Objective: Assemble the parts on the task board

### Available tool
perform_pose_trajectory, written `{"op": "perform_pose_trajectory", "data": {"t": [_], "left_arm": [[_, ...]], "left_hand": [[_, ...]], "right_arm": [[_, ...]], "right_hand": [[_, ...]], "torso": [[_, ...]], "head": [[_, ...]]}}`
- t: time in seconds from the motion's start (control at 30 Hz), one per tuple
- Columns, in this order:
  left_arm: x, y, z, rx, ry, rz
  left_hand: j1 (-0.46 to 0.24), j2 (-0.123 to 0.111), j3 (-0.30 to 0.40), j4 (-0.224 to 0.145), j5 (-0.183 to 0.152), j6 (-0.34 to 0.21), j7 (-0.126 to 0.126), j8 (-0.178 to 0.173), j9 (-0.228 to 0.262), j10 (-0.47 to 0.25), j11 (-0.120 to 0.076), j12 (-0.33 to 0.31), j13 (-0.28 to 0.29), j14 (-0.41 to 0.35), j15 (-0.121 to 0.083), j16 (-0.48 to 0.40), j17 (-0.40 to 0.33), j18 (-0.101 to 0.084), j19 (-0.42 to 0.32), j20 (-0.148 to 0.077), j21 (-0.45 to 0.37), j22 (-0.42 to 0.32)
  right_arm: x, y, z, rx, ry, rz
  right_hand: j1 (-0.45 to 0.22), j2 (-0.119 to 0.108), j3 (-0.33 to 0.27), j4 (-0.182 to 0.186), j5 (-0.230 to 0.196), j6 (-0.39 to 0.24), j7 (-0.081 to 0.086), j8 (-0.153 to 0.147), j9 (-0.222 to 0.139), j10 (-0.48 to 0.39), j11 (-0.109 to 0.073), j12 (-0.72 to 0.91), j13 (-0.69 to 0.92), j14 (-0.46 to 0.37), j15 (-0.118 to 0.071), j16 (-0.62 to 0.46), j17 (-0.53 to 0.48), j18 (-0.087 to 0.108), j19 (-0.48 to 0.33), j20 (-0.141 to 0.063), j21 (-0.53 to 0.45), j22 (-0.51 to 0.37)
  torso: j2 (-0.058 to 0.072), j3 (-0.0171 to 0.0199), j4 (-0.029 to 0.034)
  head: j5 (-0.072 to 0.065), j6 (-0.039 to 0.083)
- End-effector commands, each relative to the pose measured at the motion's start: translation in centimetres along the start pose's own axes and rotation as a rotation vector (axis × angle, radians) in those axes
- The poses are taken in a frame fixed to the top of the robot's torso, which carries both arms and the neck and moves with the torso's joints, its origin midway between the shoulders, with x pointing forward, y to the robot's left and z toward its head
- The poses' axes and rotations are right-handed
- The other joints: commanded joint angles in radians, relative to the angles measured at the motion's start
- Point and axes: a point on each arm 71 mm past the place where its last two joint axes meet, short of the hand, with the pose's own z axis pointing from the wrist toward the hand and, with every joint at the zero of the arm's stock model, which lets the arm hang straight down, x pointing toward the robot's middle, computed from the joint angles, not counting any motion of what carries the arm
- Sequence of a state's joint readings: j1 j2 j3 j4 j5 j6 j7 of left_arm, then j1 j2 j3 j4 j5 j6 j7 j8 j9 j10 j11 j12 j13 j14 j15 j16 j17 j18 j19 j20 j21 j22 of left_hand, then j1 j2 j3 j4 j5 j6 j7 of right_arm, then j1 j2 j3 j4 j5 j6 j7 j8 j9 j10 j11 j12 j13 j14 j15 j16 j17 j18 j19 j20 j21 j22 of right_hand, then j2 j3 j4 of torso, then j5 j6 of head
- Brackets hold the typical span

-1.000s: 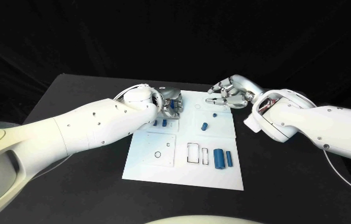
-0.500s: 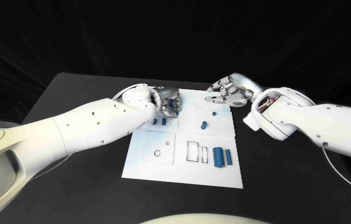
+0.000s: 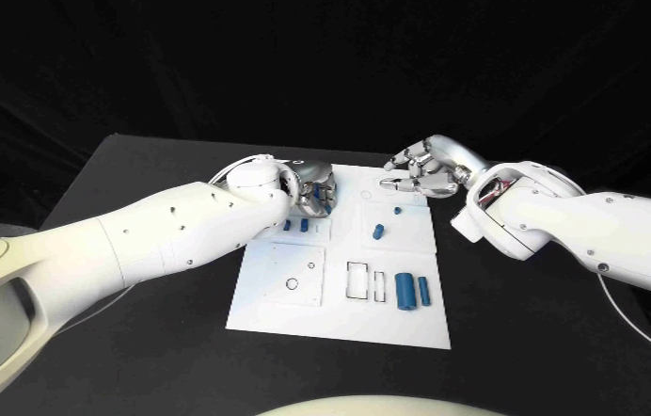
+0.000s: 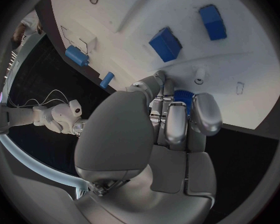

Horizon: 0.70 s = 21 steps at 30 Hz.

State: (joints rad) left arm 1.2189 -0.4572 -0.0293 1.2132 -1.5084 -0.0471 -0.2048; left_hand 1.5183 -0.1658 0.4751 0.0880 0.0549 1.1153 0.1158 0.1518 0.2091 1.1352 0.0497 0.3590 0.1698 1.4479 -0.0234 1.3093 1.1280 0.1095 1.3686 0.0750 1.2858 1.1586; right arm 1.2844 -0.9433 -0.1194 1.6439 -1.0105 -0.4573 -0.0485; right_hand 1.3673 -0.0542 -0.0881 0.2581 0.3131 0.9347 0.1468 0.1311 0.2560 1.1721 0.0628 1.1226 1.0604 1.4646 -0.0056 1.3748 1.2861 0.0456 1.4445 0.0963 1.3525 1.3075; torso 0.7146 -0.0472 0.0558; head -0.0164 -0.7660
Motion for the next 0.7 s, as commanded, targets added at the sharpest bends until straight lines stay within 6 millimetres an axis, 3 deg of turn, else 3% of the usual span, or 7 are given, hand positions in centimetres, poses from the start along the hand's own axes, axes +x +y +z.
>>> {"op": "perform_pose_trajectory", "data": {"t": [0.03,0.27,0.7], "left_arm": [[0.1,-0.3,0.0,0.024,0.007,-0.017],[-0.2,-0.2,-0.1,0.036,-0.035,-0.038],[-1.8,0.7,-1.7,0.031,-0.086,-0.073]], "left_hand": [[-0.006,0.008,0.008,-0.006,-0.004,0.012,-0.002,0.004,0.002,0.014,-0.003,-0.009,-0.003,0.006,-0.003,0.006,0.000,-0.018,0.008,-0.001,0.005,0.004],[-0.023,0.007,0.024,-0.029,-0.003,0.032,-0.003,-0.003,-0.002,0.042,-0.006,-0.035,-0.007,0.008,-0.006,0.008,-0.006,-0.020,0.012,-0.005,0.014,0.016],[-0.052,-0.007,0.022,-0.036,-0.004,0.038,-0.003,-0.014,-0.007,0.057,-0.006,-0.058,-0.010,0.008,-0.006,0.005,-0.016,-0.020,0.011,-0.006,0.015,0.017]], "right_arm": [[0.1,0.1,0.0,-0.013,0.006,-0.009],[0.1,0.1,0.0,-0.014,0.003,-0.009],[-0.1,-0.2,0.0,-0.005,-0.005,-0.011]], "right_hand": [[0.001,0.009,-0.005,-0.004,0.007,0.008,-0.002,0.006,0.001,-0.005,-0.001,-0.005,0.000,0.038,-0.007,-0.003,0.001,0.010,-0.006,0.000,-0.002,0.124],[0.001,0.009,-0.005,-0.004,0.007,0.008,-0.002,0.006,0.001,-0.005,-0.001,-0.005,0.000,0.038,-0.007,-0.003,0.001,0.010,-0.006,0.000,-0.002,0.124],[0.000,0.010,-0.005,-0.003,0.008,0.009,-0.002,0.007,0.001,-0.003,-0.001,-0.005,0.000,0.038,-0.007,-0.004,0.000,0.010,-0.007,-0.001,-0.004,0.123]], "torso": [[0.000,0.0000,0.0003],[-0.001,0.0004,-0.0003],[-0.001,0.0009,0.0016]], "head": [[0.000,0.000],[0.001,0.003],[-0.001,0.012]]}}
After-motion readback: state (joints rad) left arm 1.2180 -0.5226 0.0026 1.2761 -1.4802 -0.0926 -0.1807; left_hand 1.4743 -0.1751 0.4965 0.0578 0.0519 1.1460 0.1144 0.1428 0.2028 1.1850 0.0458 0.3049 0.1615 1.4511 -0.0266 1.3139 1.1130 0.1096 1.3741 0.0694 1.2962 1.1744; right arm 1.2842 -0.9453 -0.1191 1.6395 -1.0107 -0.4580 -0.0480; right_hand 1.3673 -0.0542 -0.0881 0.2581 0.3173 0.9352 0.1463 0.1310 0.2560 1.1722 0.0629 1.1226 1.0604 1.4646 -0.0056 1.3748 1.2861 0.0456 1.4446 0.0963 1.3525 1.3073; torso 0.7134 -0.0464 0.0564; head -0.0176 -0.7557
